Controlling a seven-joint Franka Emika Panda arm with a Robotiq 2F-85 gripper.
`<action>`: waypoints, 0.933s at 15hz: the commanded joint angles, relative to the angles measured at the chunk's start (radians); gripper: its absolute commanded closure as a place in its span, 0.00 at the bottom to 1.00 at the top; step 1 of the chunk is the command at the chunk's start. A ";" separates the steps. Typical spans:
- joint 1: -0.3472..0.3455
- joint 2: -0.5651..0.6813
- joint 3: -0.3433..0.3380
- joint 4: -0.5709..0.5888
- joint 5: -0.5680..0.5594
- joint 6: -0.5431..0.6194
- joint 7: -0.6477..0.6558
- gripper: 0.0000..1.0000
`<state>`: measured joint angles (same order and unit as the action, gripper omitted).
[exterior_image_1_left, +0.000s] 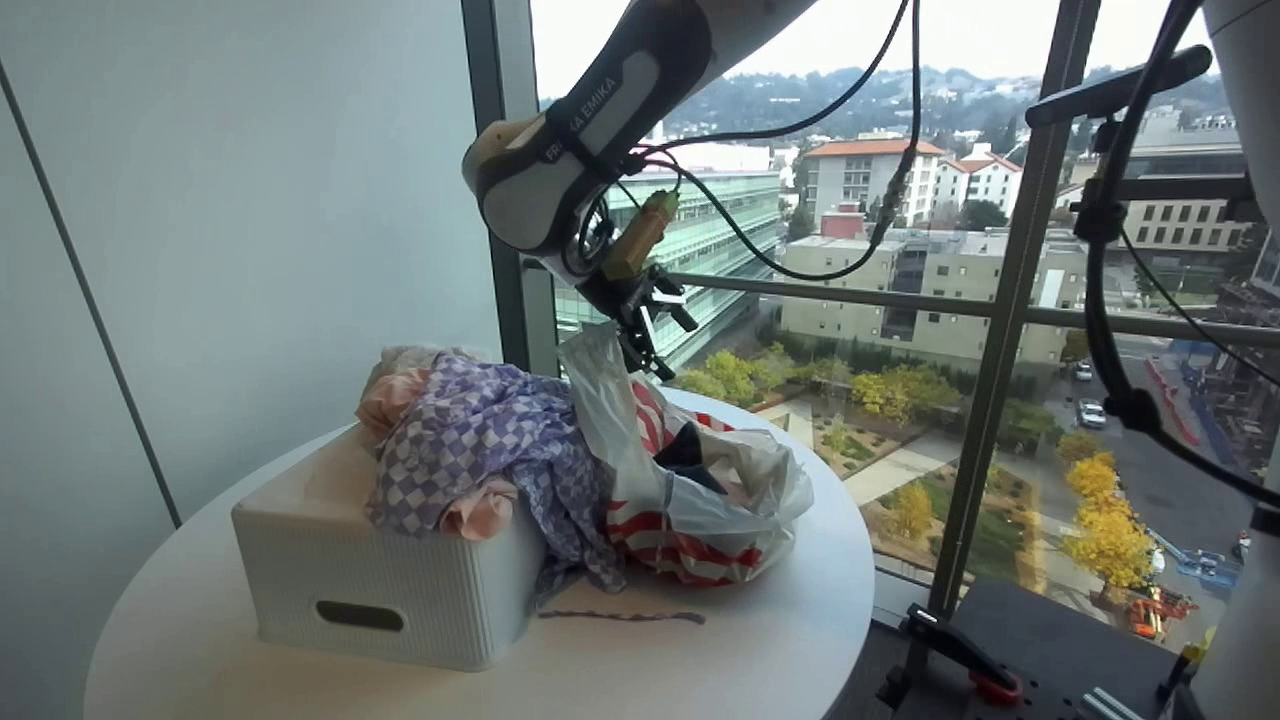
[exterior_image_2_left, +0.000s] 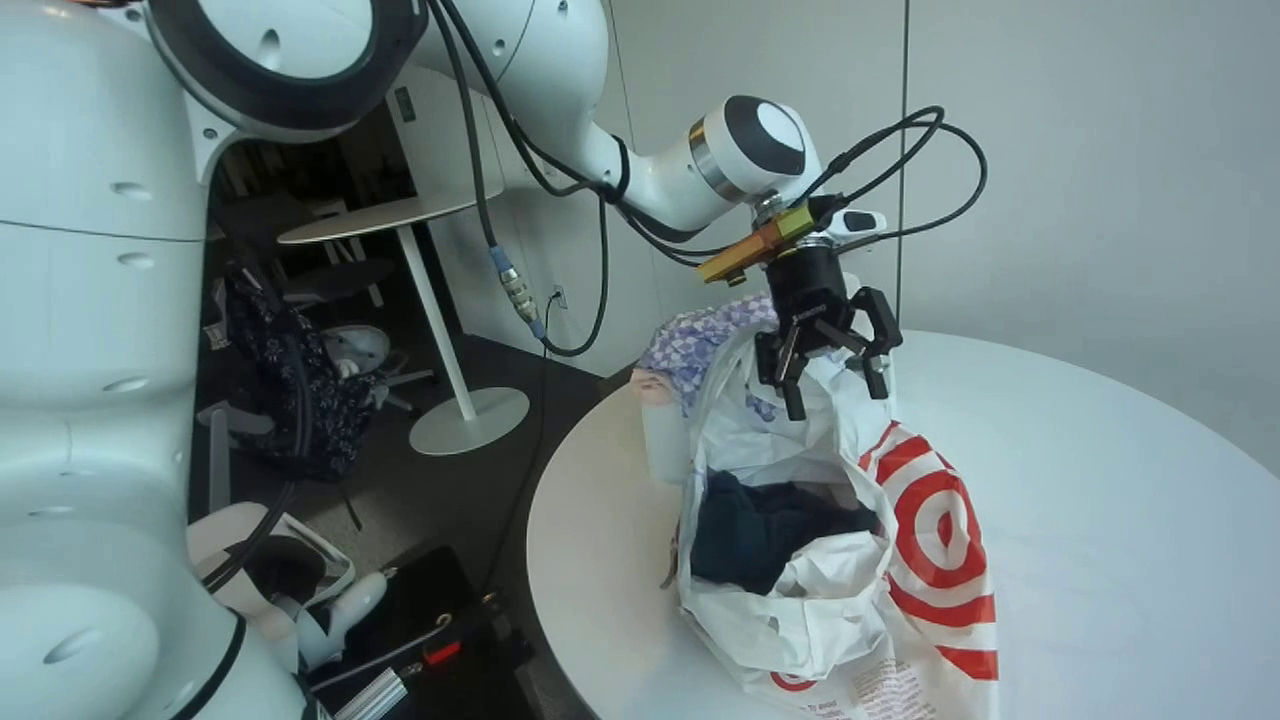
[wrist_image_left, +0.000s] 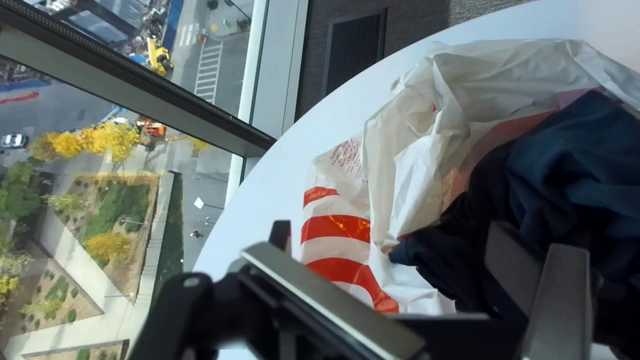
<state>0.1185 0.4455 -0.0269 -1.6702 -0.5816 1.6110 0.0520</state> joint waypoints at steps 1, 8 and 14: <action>0.016 0.118 -0.018 0.111 -0.076 -0.137 0.017 0.00; 0.004 0.074 -0.036 0.187 -0.207 -0.365 -0.009 0.00; -0.012 0.008 0.038 0.324 -0.079 -0.333 0.026 0.00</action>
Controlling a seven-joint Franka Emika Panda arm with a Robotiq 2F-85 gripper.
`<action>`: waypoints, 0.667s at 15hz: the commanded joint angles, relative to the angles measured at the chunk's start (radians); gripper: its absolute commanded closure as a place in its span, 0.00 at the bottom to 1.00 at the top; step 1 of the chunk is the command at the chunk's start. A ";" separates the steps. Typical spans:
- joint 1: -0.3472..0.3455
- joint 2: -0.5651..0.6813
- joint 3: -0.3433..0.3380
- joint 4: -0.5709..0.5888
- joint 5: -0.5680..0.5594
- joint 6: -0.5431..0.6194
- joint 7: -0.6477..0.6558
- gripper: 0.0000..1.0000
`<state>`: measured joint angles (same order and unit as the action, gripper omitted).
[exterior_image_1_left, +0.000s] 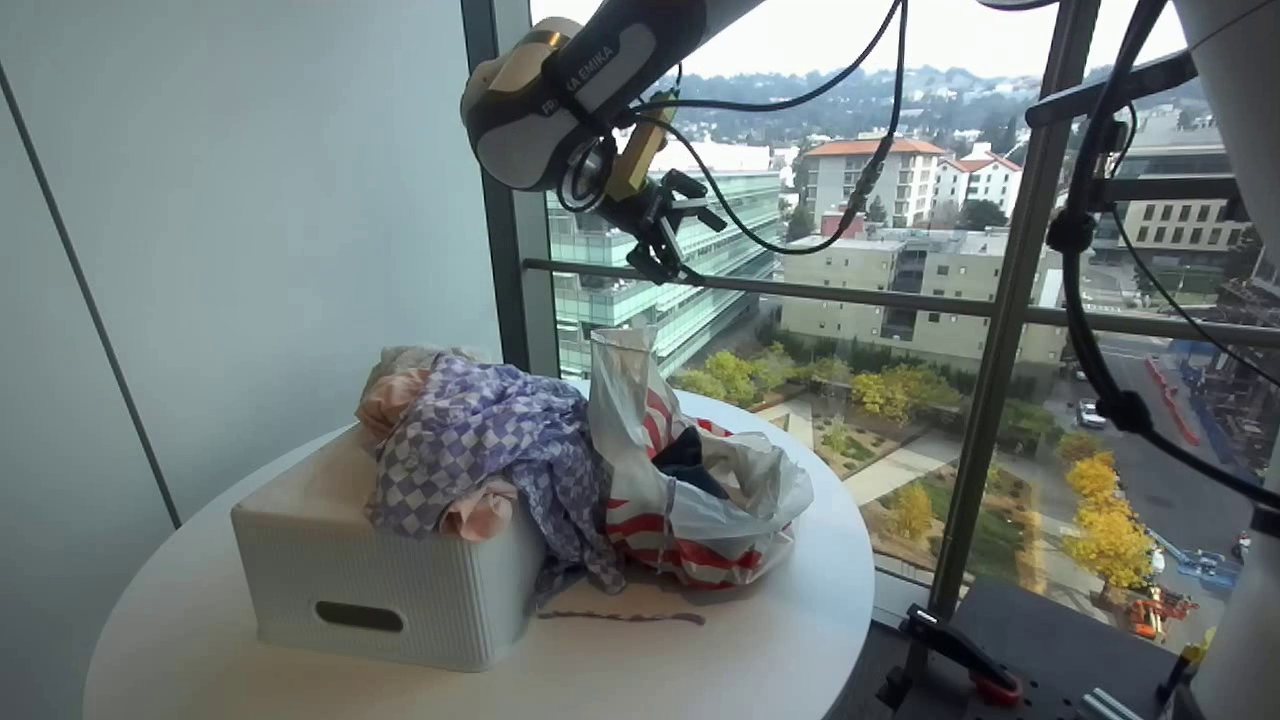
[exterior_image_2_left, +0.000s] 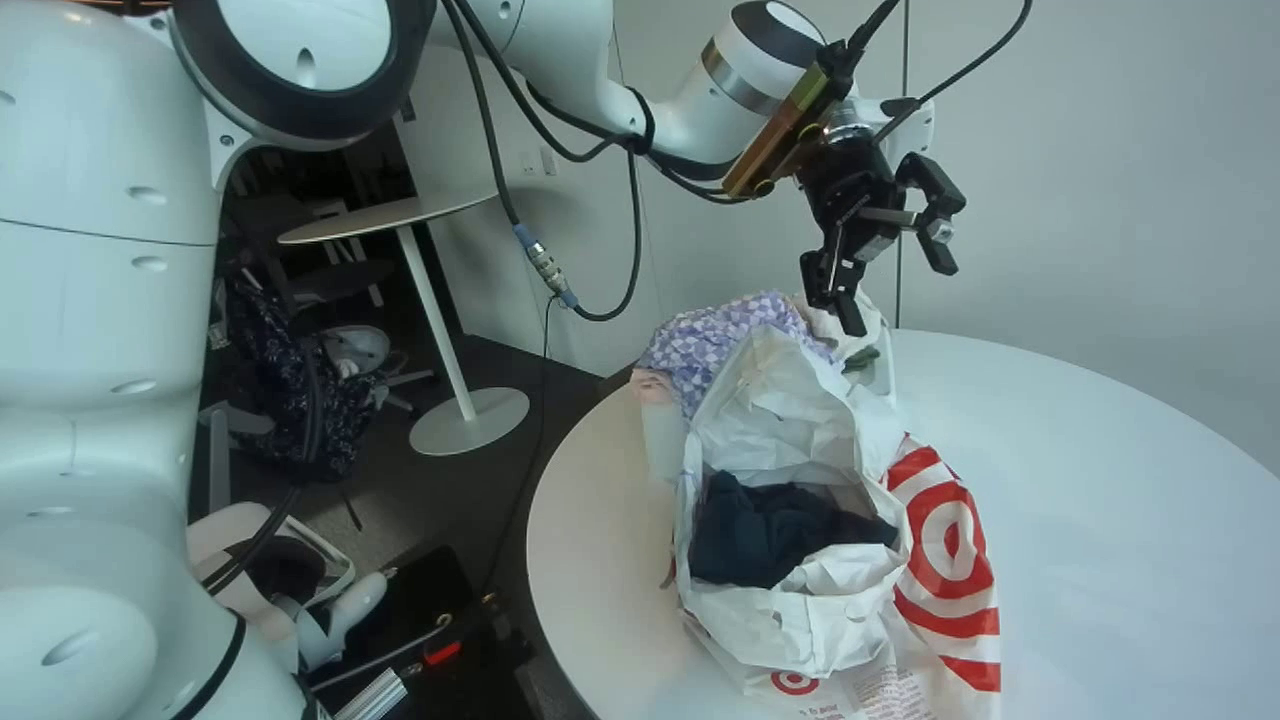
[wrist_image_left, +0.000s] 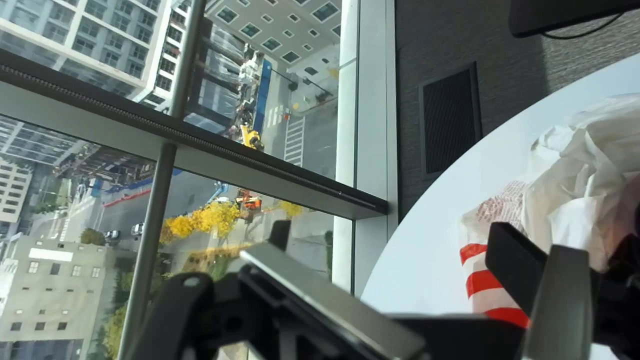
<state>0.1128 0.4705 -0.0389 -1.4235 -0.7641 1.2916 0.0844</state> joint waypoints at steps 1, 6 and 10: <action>-0.001 -0.021 0.063 0.097 0.157 -0.013 -0.004 0.00; 0.032 -0.060 0.129 0.102 0.404 0.068 0.011 0.00; 0.043 -0.060 0.168 0.012 0.570 0.297 -0.002 0.00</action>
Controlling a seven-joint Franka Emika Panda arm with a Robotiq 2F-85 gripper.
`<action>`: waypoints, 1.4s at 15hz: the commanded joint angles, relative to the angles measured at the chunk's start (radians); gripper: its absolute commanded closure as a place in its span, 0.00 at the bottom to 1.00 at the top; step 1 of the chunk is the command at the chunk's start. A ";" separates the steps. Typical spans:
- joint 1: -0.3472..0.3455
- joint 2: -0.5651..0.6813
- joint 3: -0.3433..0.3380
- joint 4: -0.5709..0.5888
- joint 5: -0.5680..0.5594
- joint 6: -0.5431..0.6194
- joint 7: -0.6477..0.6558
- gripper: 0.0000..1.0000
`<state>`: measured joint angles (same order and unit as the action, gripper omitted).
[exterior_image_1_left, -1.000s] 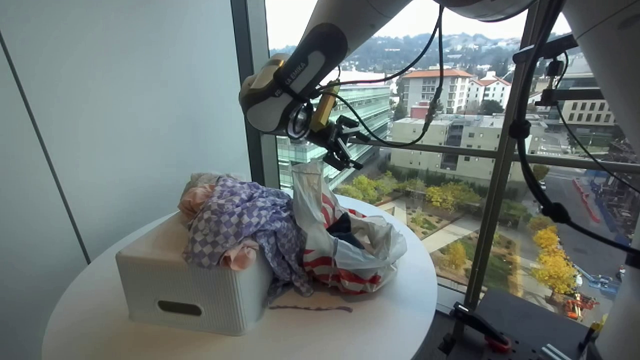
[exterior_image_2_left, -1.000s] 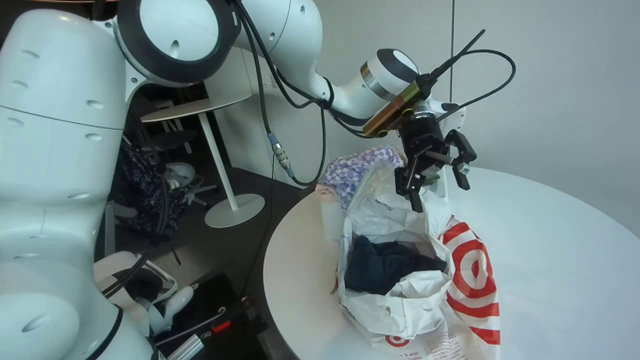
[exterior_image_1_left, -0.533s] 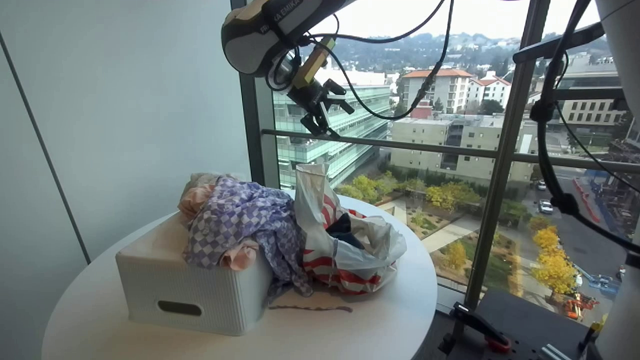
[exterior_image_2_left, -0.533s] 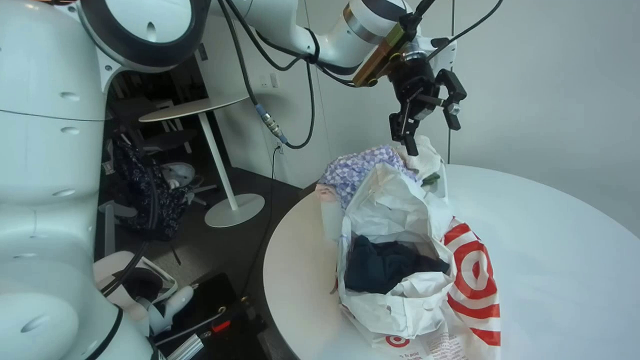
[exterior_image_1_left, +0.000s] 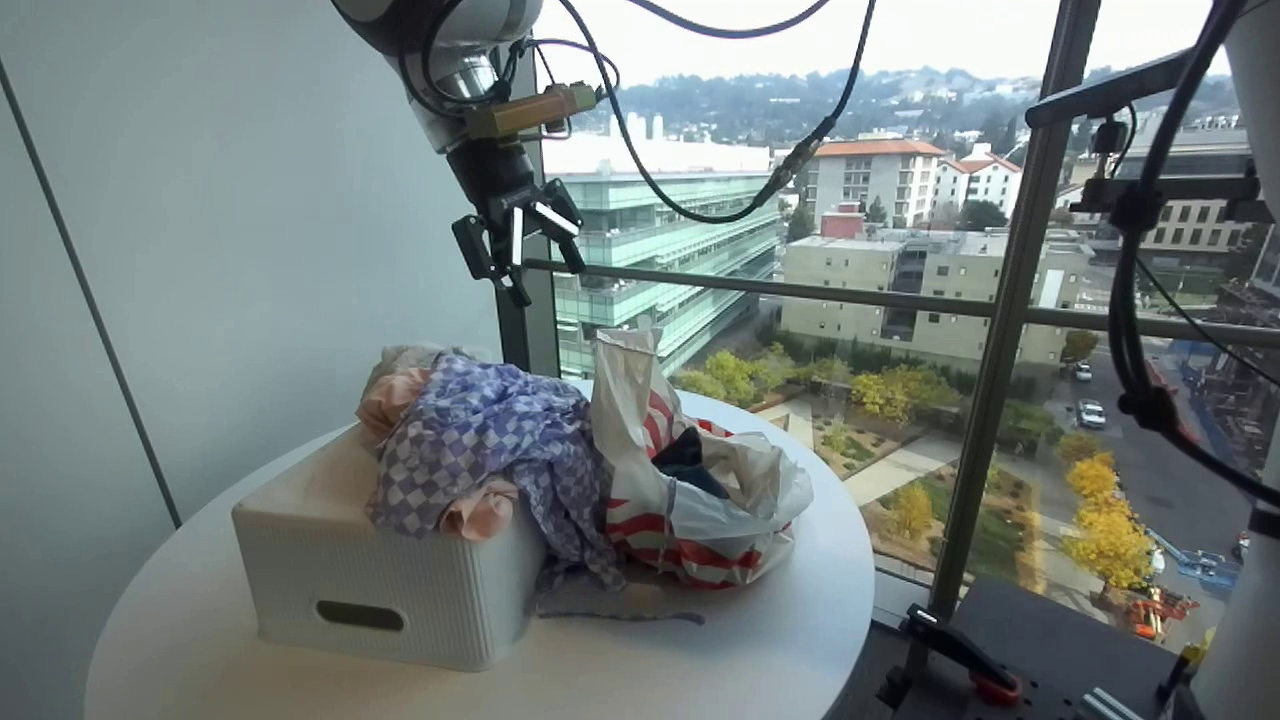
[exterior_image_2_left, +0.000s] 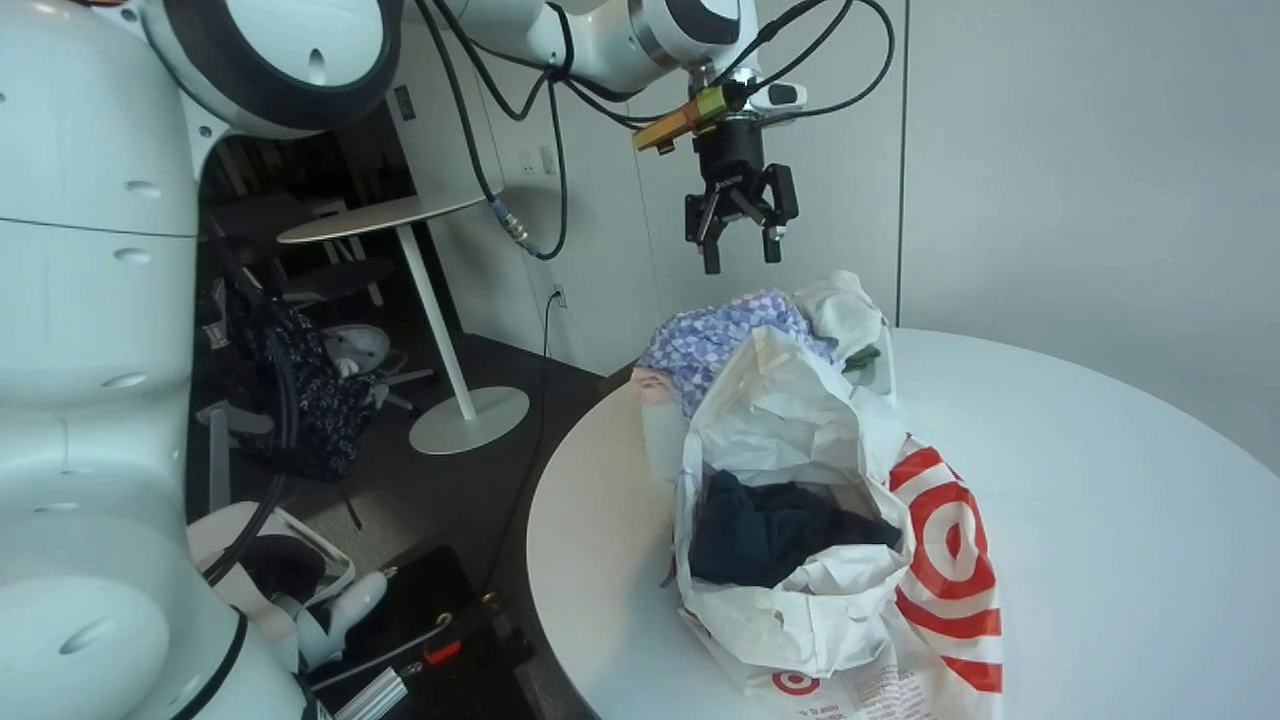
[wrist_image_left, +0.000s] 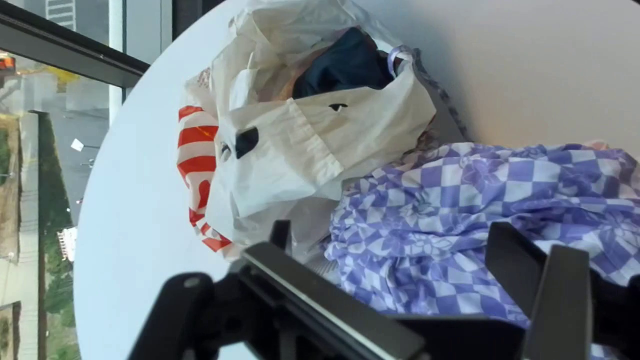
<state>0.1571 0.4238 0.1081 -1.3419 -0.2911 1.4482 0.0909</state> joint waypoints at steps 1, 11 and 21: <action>-0.002 -0.018 0.029 -0.104 0.135 0.206 -0.023 0.00; -0.045 -0.144 0.036 -0.515 0.238 0.903 -0.182 0.00; -0.084 -0.289 0.034 -0.753 0.341 0.972 -0.307 0.00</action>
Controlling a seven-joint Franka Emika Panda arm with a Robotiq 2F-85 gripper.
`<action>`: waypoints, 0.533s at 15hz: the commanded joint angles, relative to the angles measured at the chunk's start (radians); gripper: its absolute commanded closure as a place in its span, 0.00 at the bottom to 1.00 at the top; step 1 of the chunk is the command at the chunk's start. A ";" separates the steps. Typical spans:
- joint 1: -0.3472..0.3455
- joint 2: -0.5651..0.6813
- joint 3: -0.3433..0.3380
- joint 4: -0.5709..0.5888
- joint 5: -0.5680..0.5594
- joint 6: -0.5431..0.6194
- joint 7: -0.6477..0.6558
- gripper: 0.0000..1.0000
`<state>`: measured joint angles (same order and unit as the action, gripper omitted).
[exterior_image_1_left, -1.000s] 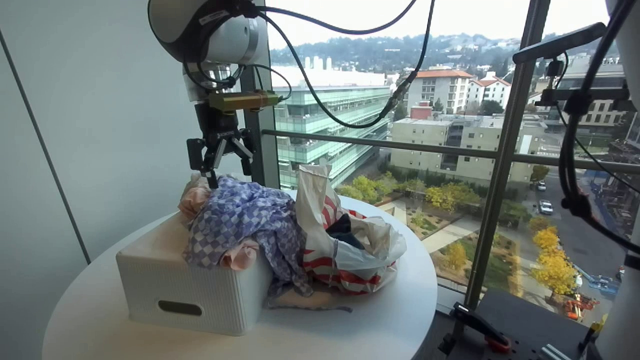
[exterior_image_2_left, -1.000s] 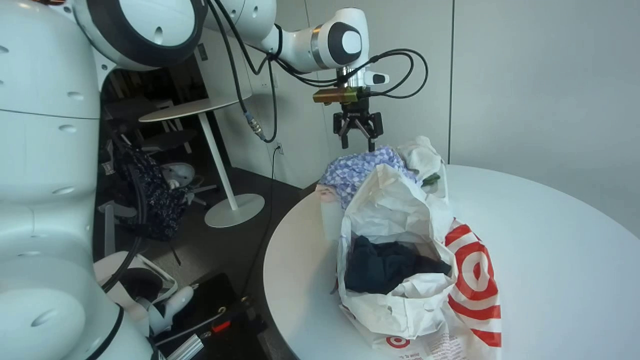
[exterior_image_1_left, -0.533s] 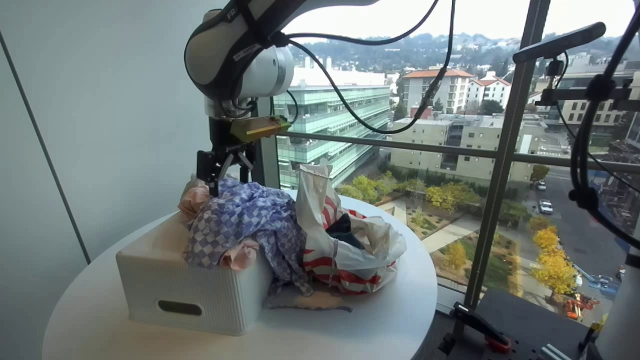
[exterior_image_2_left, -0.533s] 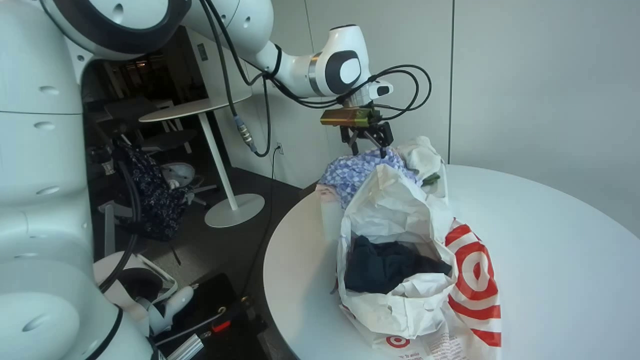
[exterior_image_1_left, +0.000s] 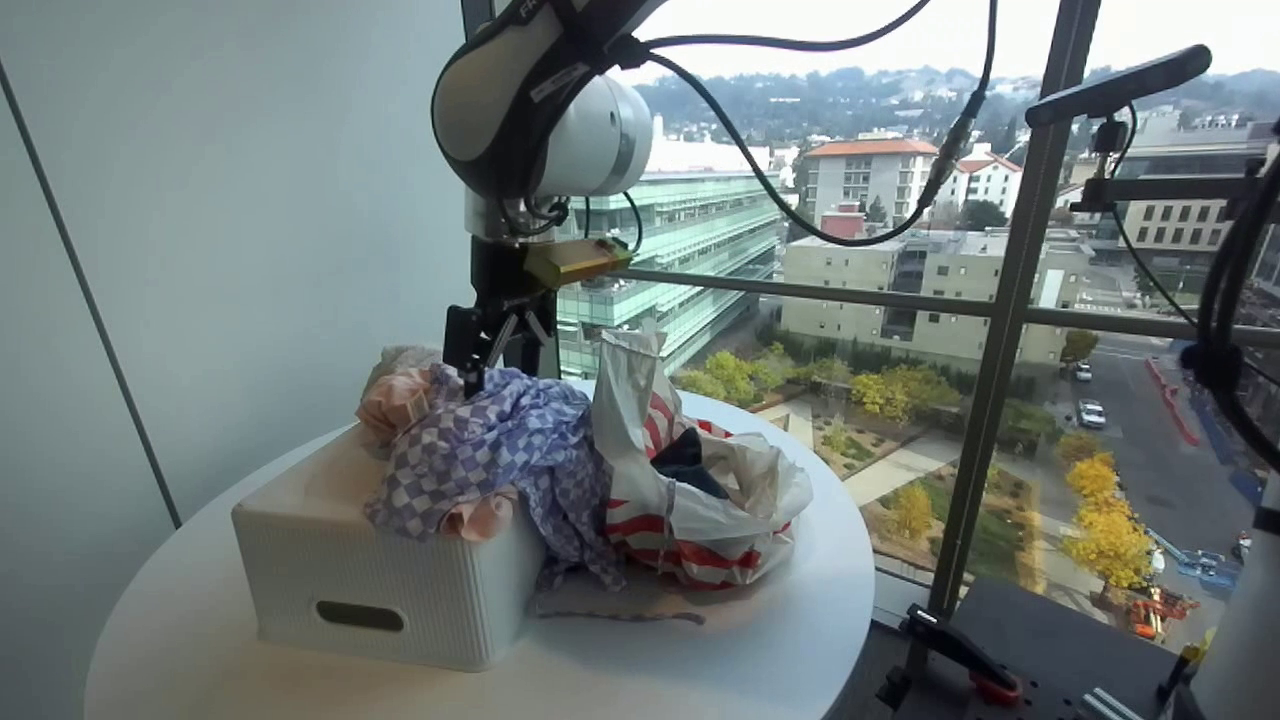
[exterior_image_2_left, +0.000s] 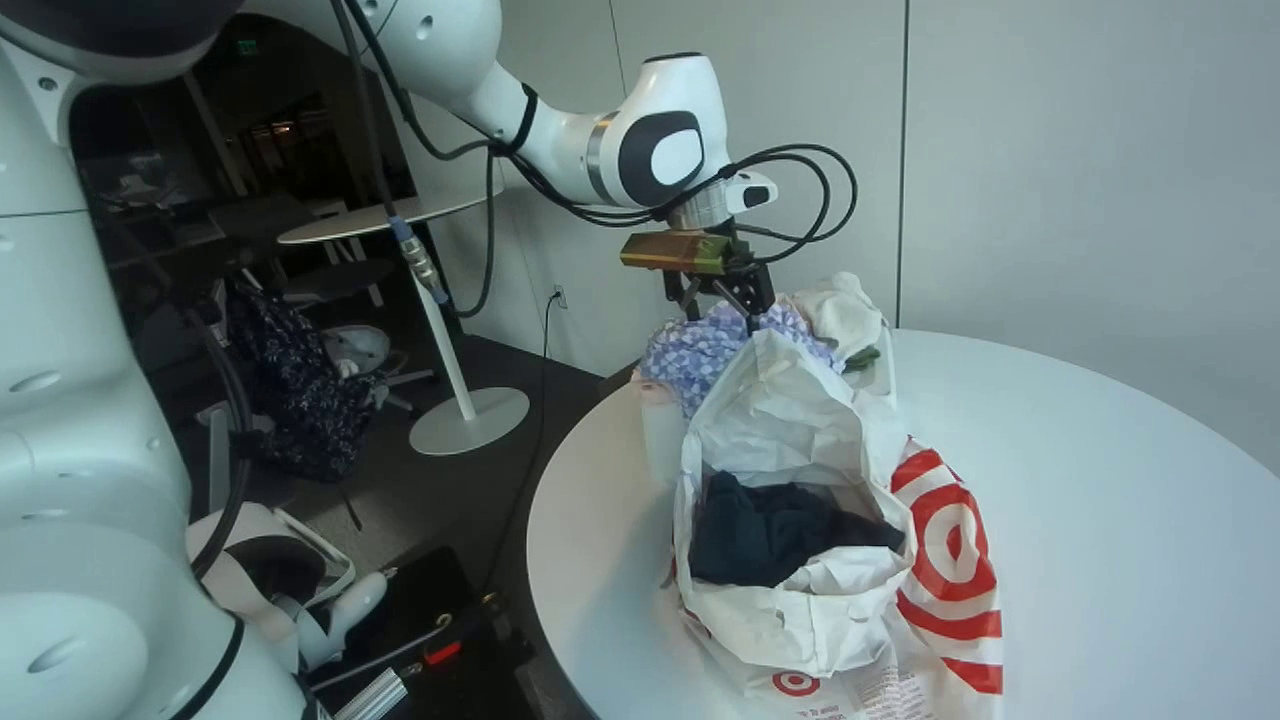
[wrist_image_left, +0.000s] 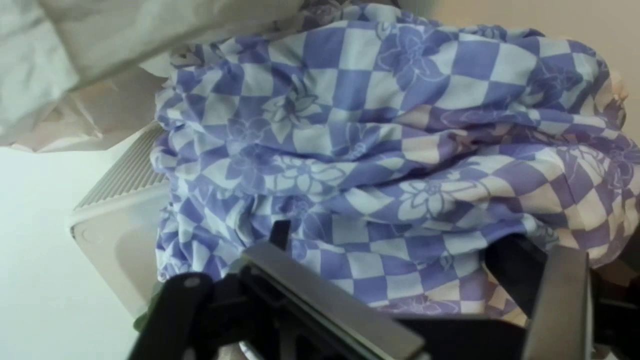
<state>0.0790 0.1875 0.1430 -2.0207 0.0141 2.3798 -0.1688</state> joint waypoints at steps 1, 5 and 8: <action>-0.005 -0.053 -0.002 -0.086 0.035 0.047 -0.053 0.00; 0.004 -0.010 -0.006 -0.117 0.009 0.068 -0.036 0.00; 0.007 0.010 -0.005 -0.138 0.004 0.104 -0.024 0.10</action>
<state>0.0776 0.1889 0.1418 -2.1358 0.0213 2.4310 -0.1896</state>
